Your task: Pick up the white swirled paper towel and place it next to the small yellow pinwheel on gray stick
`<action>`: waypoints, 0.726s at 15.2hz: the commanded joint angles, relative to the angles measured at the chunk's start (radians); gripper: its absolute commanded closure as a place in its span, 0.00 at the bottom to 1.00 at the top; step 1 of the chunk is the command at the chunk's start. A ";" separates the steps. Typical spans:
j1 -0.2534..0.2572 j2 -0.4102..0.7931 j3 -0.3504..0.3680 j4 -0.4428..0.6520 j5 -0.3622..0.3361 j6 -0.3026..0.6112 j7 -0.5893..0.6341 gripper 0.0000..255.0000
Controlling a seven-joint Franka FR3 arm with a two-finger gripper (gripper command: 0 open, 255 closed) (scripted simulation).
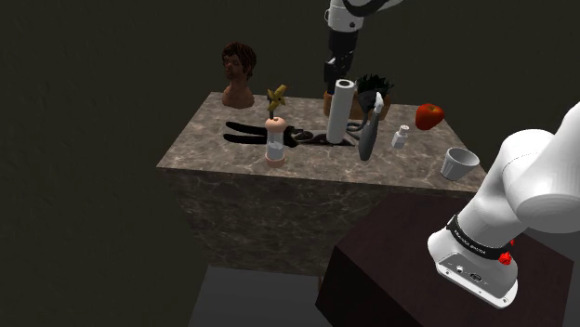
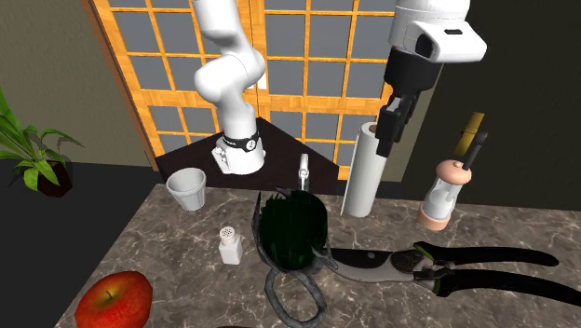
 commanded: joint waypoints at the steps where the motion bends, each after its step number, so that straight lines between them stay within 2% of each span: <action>1: -0.001 0.005 -0.002 -0.023 0.000 0.028 -0.001 1.00; 11: -0.003 0.042 -0.007 -0.121 0.006 0.162 -0.003 1.00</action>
